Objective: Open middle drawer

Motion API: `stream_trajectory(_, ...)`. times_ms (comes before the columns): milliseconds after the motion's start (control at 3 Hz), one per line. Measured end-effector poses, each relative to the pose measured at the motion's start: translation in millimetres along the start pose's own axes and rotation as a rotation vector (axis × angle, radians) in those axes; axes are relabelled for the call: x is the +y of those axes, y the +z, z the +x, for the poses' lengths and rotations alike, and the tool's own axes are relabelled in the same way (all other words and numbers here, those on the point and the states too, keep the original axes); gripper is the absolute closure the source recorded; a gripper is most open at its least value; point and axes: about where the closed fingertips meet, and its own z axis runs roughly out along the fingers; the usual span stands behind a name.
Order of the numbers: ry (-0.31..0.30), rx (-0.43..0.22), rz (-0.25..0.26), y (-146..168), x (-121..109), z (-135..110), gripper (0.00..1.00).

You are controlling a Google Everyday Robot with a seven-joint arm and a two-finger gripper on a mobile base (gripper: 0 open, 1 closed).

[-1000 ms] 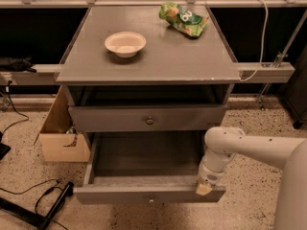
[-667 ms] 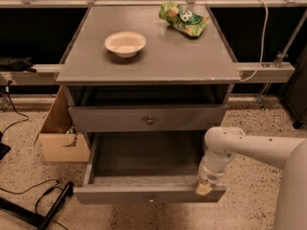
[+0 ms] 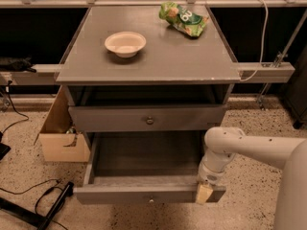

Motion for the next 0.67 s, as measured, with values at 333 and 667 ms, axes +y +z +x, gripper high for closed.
stream_trajectory(333, -0.031, -0.009, 0.042, -19.6, 9.0, -0.9, 0.00)
stream_trajectory(667, -0.119, 0.007, 0.132, -75.6, 42.1, -14.8, 0.00)
